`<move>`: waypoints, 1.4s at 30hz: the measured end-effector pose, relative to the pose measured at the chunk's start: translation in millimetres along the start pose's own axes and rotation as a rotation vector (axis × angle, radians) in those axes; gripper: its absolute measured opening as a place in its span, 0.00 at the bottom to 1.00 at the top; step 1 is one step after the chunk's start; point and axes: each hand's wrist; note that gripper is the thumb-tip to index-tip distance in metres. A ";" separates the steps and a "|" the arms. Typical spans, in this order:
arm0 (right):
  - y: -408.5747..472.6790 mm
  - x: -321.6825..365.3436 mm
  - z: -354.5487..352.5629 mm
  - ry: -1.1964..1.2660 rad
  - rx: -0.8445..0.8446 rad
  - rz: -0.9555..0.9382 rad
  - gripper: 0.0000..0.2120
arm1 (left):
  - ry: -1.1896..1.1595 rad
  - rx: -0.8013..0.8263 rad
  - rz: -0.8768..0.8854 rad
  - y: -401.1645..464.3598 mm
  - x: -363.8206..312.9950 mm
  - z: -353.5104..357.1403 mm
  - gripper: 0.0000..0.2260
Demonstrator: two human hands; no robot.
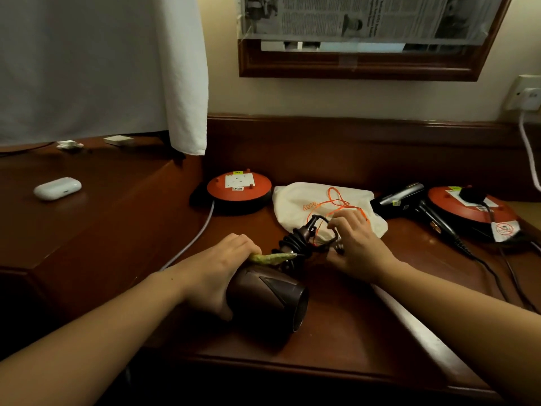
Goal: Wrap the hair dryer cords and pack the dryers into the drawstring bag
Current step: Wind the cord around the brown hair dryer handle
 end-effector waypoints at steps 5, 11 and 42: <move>19.5 27.9 -16.0 -0.229 0.279 -0.251 0.44 | 0.015 -0.011 0.081 -4.1 -2.2 -2.9 0.46; 23.9 54.0 -44.0 -0.211 0.370 -0.266 0.30 | 0.175 -0.020 0.158 0.8 5.4 -17.9 0.45; -19.7 119.1 -18.4 0.035 0.472 -0.101 0.50 | -0.842 -0.112 -0.469 -27.1 -21.4 22.6 0.57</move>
Point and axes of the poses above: each hand's wrist, its own y-axis towards the middle knuckle, its own z-axis out of the palm, x = y × z
